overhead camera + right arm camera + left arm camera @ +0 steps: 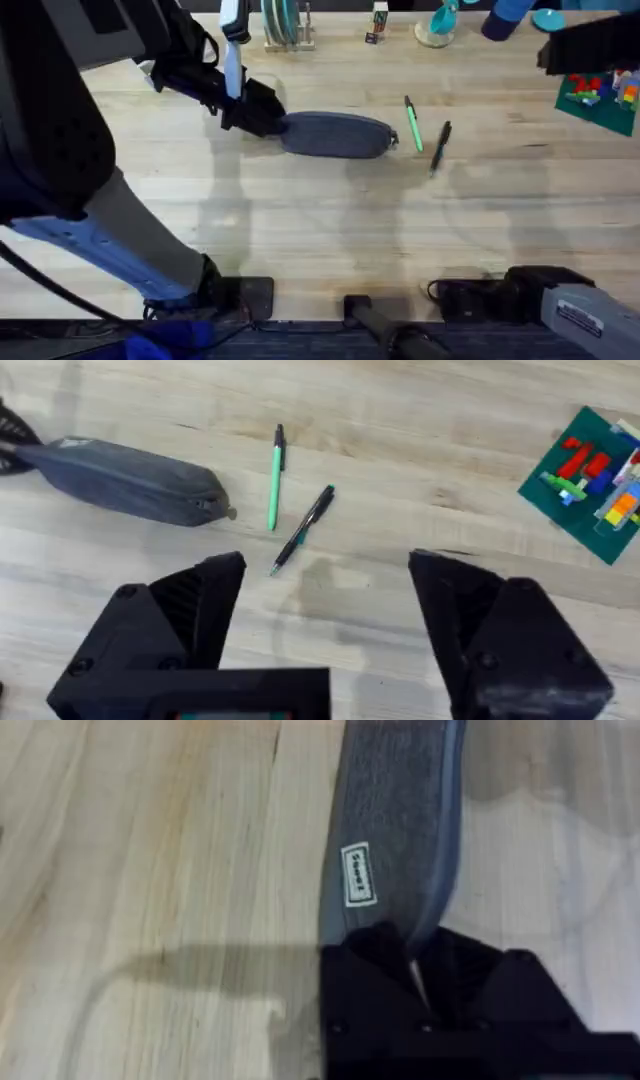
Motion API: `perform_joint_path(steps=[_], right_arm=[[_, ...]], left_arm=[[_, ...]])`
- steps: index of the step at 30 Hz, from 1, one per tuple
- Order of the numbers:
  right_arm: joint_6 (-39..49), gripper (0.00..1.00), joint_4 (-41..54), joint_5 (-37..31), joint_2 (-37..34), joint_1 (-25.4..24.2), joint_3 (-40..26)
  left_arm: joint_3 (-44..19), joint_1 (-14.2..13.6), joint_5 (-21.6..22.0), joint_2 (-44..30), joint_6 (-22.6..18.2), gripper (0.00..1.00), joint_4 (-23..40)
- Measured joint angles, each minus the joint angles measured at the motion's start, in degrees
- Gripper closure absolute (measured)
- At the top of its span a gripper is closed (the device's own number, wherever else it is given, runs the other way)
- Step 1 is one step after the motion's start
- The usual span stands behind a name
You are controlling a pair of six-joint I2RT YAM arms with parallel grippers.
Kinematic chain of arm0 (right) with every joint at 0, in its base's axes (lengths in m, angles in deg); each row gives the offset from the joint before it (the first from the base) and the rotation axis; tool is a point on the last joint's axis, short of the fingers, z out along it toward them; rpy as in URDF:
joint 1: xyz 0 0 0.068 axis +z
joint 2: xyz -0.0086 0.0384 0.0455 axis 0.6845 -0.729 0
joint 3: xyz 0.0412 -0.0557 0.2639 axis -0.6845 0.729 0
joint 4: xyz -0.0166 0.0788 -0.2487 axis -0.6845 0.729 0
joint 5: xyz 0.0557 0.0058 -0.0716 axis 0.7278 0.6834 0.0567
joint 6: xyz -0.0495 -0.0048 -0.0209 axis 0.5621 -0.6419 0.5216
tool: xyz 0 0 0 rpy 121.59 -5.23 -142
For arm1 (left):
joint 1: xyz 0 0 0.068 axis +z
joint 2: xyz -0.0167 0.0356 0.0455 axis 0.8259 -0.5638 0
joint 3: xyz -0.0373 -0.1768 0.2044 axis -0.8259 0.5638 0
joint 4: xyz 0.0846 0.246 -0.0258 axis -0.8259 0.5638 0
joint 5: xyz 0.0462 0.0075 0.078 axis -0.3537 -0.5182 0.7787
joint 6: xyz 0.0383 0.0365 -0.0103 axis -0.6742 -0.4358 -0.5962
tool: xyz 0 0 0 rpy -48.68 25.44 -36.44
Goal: Unzip the bag, pick up the pens from the table one at a time and place them inside, then zip the bag closed.
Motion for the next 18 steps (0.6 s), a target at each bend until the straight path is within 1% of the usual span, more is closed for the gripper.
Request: perform_joint_path(steps=[1,2,4,7,12,16,17,18], right_arm=[[0.00,0.005,0.00,0.00,0.00,0.00,0.00],[0.15,0.005,0.03,0.01,0.00,0.00,0.00],[1.43,0.005,0.35,0.17,0.00,0.00,0.00],[5.78,0.005,1.67,1.12,0.00,0.00,0.00],[17.38,0.005,1.96,5.65,0.07,0.00,1.53],[26.64,0.004,1.84,10.57,0.04,0.00,5.80],[33.56,0.004,1.81,14.49,0.04,0.00,8.99],[35.49,0.004,1.76,15.52,0.04,0.00,9.83]], left_arm=[[0.00,0.00,-0.02,0.00,-0.17,0.944,-0.11],[0.00,0.00,0.00,0.00,-0.16,0.952,-0.09],[0.00,0.00,0.00,0.00,-0.15,0.956,-0.11],[0.00,0.00,0.00,0.00,-0.15,0.956,-0.20],[0.00,0.00,0.00,0.00,-0.15,0.956,-0.29],[0.00,0.00,0.00,0.00,-0.15,0.956,-0.30],[0.00,0.00,0.00,0.00,-0.15,0.956,-0.31],[0.00,0.00,0.00,0.00,-0.15,0.956,-0.29]])
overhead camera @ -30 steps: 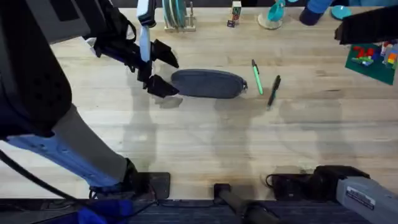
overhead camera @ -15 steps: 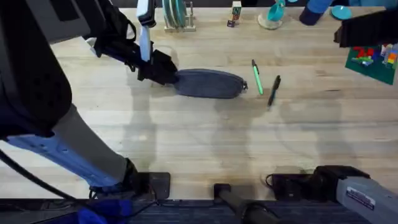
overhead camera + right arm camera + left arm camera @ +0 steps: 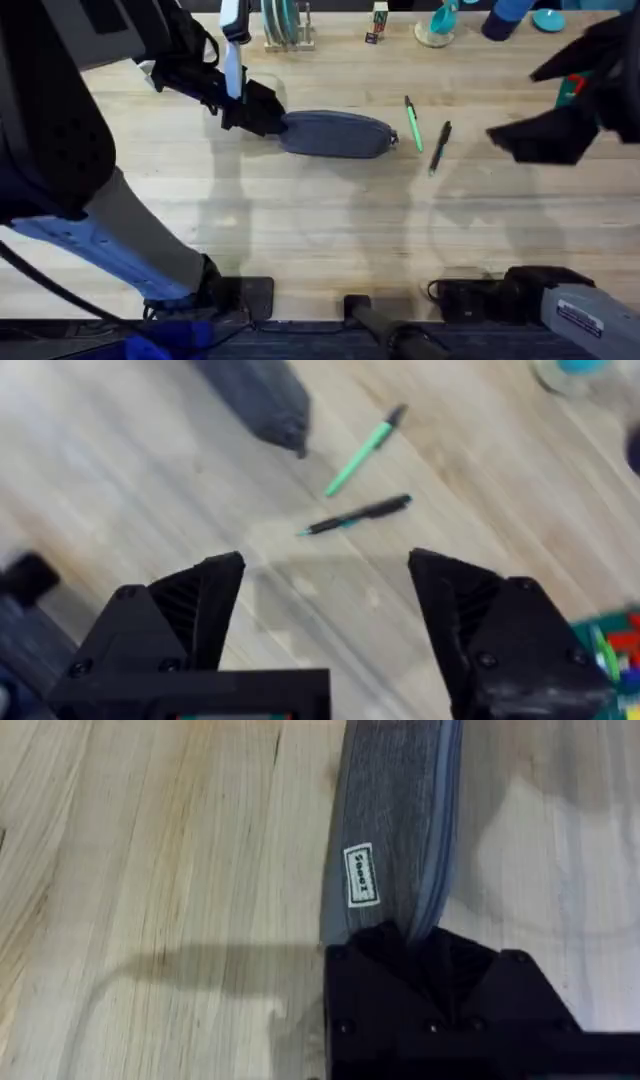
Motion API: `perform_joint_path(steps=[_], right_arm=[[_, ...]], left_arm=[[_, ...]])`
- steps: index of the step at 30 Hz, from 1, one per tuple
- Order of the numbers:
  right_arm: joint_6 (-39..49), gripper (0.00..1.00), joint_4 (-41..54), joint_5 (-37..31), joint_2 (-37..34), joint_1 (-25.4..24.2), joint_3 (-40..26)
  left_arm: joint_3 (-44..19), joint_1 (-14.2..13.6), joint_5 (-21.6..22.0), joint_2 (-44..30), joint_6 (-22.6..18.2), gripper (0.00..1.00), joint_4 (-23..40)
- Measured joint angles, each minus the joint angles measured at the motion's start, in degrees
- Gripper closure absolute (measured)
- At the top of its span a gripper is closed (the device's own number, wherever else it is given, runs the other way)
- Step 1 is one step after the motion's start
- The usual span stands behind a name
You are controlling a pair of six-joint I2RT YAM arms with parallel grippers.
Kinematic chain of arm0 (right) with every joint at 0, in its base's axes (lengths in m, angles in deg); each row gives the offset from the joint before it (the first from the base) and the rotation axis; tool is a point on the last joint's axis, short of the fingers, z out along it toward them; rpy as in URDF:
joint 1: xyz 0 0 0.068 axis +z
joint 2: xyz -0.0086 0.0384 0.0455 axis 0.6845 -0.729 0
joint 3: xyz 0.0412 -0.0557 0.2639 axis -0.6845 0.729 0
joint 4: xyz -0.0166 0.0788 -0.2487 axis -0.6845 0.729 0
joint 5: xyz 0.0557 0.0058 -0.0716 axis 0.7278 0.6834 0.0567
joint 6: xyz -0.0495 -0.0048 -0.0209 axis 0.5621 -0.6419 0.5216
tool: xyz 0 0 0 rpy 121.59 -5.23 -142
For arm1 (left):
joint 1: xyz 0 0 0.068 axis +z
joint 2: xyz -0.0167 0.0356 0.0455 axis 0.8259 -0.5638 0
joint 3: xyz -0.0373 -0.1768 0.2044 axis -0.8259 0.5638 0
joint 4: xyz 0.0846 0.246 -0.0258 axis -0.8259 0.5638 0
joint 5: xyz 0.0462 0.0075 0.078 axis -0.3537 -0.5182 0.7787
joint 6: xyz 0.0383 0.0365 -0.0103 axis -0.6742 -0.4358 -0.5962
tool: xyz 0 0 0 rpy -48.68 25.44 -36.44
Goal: Unzip the bag, pick up the pens from the table one at a time and place them inside, then zip the bag closed.
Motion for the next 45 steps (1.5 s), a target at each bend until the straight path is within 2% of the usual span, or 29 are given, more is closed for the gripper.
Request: perform_joint_path(steps=[9,14,19,30,38,45], right_arm=[[18.75,0.004,-0.76,9.51,0.00,0.00,7.47],[23.40,0.004,-3.81,12.31,-0.49,0.00,11.32],[25.04,0.004,-8.06,14.91,-4.67,0.00,13.43],[29.38,0.004,-13.49,17.53,-19.53,1.00,13.61],[28.64,0.005,-21.40,17.05,-29.24,6.18,13.69],[25.07,0.004,-26.70,12.13,-33.49,11.02,13.71]], left_arm=[[0.00,0.00,0.00,0.00,0.00,0.956,-0.01],[0.00,0.00,0.00,0.00,0.00,0.956,0.00],[0.00,0.00,0.00,0.00,0.00,0.956,-0.01],[0.00,0.00,0.00,0.00,0.00,0.958,-0.02],[0.00,0.00,0.00,0.00,0.00,0.957,0.00],[0.00,0.00,0.00,0.00,0.00,0.957,0.00]])
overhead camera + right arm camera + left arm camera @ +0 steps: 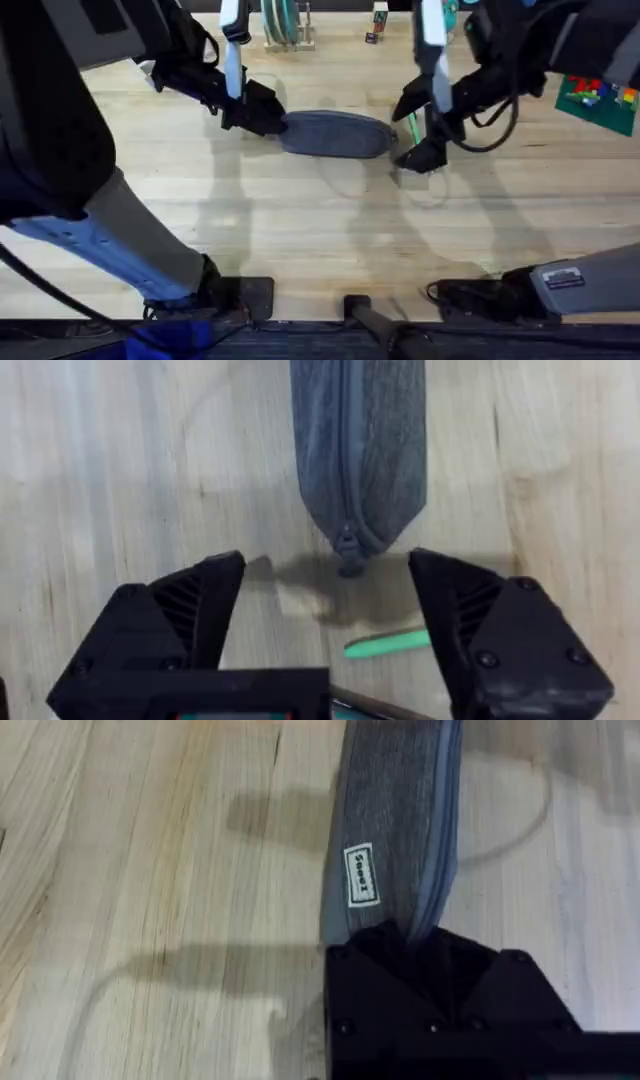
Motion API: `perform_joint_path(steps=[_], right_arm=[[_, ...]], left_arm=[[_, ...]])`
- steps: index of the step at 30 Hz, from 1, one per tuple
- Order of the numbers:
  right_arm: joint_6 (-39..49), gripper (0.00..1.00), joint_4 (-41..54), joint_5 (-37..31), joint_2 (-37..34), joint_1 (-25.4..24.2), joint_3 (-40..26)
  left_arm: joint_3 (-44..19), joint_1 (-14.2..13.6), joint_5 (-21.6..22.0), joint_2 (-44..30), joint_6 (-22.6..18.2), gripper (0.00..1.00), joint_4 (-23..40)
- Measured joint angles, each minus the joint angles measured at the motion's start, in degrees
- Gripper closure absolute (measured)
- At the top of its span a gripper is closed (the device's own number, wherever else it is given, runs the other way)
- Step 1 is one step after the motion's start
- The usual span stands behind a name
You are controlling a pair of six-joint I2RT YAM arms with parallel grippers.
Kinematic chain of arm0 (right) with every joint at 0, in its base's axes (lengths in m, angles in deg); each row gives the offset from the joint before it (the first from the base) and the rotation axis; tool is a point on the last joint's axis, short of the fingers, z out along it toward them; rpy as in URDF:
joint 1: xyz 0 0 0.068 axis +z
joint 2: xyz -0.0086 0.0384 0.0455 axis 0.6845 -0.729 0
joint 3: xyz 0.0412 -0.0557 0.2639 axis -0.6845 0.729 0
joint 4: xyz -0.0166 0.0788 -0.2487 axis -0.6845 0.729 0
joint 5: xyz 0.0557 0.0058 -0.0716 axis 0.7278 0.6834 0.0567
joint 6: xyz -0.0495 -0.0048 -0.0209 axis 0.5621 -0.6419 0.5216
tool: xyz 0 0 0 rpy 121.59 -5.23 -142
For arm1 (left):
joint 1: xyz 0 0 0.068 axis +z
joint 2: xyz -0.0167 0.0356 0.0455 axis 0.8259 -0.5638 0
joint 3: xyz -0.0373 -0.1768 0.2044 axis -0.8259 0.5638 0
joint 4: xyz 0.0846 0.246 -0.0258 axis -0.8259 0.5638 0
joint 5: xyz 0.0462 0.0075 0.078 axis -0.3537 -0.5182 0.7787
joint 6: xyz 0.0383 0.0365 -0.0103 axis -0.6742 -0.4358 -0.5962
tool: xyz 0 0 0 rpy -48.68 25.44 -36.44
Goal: Unzip the bag, pick up the pens from the table one at a time and place them inside, then zip the bag closed.
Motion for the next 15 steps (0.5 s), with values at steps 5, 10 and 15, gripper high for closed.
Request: perform_joint_path(steps=[5,10,15], right_arm=[[-1.99,0.005,-1.96,-1.27,-2.18,0.95,0.00],[-3.57,0.004,-4.02,-1.90,-2.93,1.03,0.02],[-4.36,0.005,-4.25,-2.01,-2.93,1.07,0.02]], left_arm=[[0.00,0.00,0.00,0.00,0.00,0.957,-0.01],[0.00,0.00,0.00,0.00,0.00,0.957,0.00],[0.00,0.00,0.00,-0.01,0.00,0.958,-0.01]])
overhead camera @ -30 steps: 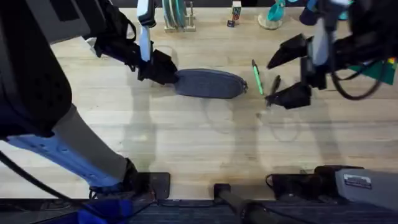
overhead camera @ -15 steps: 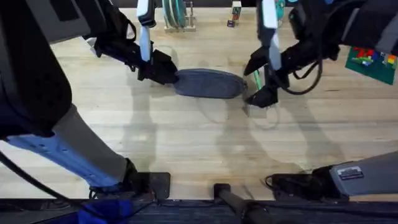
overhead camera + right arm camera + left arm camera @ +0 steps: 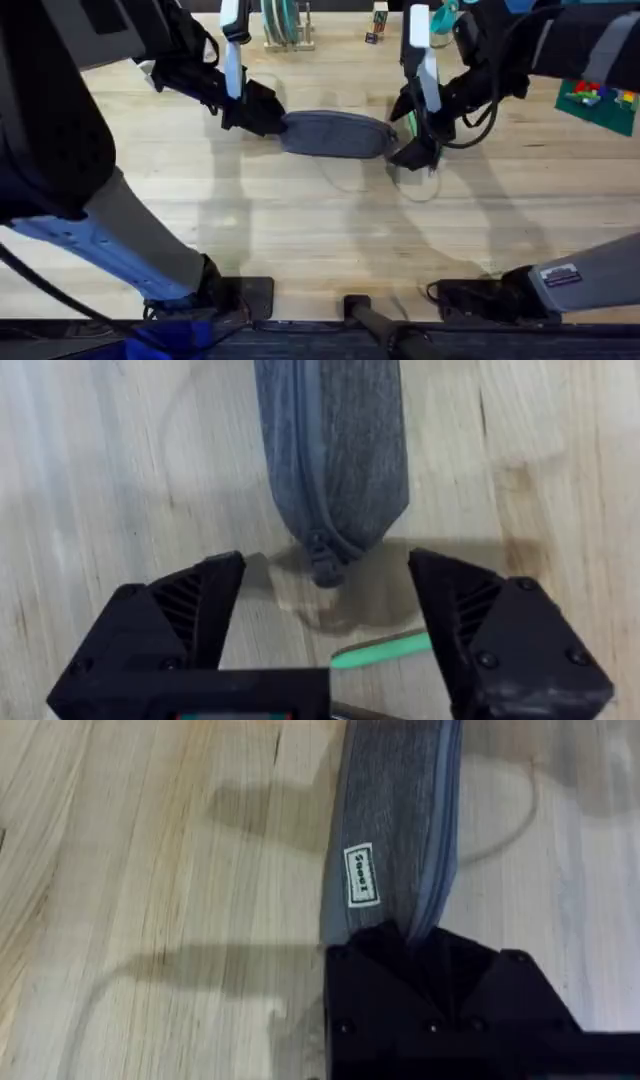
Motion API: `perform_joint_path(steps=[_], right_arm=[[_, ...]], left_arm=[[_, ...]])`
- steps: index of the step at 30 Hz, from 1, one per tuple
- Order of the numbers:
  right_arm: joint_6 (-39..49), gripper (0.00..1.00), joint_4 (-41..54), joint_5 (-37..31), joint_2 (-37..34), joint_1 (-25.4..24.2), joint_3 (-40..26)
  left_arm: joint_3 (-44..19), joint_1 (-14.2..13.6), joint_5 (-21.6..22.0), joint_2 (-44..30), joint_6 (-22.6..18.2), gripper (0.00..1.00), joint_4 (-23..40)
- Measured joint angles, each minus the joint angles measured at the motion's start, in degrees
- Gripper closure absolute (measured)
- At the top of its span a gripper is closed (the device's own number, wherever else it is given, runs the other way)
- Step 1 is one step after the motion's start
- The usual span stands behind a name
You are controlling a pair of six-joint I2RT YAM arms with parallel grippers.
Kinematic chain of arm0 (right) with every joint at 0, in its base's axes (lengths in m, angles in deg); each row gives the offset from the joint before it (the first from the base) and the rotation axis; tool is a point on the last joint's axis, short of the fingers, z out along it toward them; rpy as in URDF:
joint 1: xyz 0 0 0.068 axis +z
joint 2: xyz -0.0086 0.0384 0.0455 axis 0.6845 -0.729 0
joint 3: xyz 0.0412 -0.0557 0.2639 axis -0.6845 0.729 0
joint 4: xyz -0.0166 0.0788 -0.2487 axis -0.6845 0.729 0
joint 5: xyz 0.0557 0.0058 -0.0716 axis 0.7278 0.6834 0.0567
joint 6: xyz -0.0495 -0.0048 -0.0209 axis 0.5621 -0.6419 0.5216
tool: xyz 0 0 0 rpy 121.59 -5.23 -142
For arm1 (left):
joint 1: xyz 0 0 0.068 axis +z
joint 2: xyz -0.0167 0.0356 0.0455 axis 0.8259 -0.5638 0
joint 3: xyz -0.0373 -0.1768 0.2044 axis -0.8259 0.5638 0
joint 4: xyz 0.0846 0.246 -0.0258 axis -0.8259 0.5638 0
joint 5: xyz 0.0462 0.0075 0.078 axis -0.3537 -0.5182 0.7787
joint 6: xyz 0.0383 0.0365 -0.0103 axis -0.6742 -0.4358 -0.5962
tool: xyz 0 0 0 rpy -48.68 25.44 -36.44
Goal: Unzip the bag, pick up the pens from the table one at a time and place them inside, then zip the bag closed.
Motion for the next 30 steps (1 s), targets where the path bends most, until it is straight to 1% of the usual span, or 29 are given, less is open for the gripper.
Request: perform_joint_path(steps=[19,20,22,23,25,26,27,30], right_arm=[[-0.58,0.004,0.04,0.00,0.00,0.00,0.00],[-0.46,0.054,0.01,-0.01,0.00,0.00,0.00],[-0.59,0.326,0.04,-0.02,0.00,0.00,0.00],[-0.59,0.493,0.05,-0.02,0.00,0.00,0.00],[-0.58,0.751,-0.09,-0.04,0.00,0.00,0.00],[-0.67,0.896,-0.14,-0.02,0.00,-0.01,0.00],[-0.76,0.948,0.11,0.00,0.00,0.00,0.00],[-0.79,0.965,0.18,-0.02,0.00,0.04,0.02]], left_arm=[[0.00,0.00,0.00,0.01,0.00,0.958,0.00],[0.00,0.00,0.00,-0.01,0.00,0.958,0.01],[0.00,0.00,0.00,0.01,0.00,0.958,0.01],[0.00,0.00,0.00,0.01,0.00,0.959,0.00],[0.00,0.00,0.00,0.01,0.00,0.959,0.01],[0.00,0.00,0.00,0.01,0.00,0.959,0.00],[0.00,0.00,0.00,0.01,0.00,0.959,-0.05],[0.00,0.00,0.00,0.01,0.00,0.958,-0.01]])
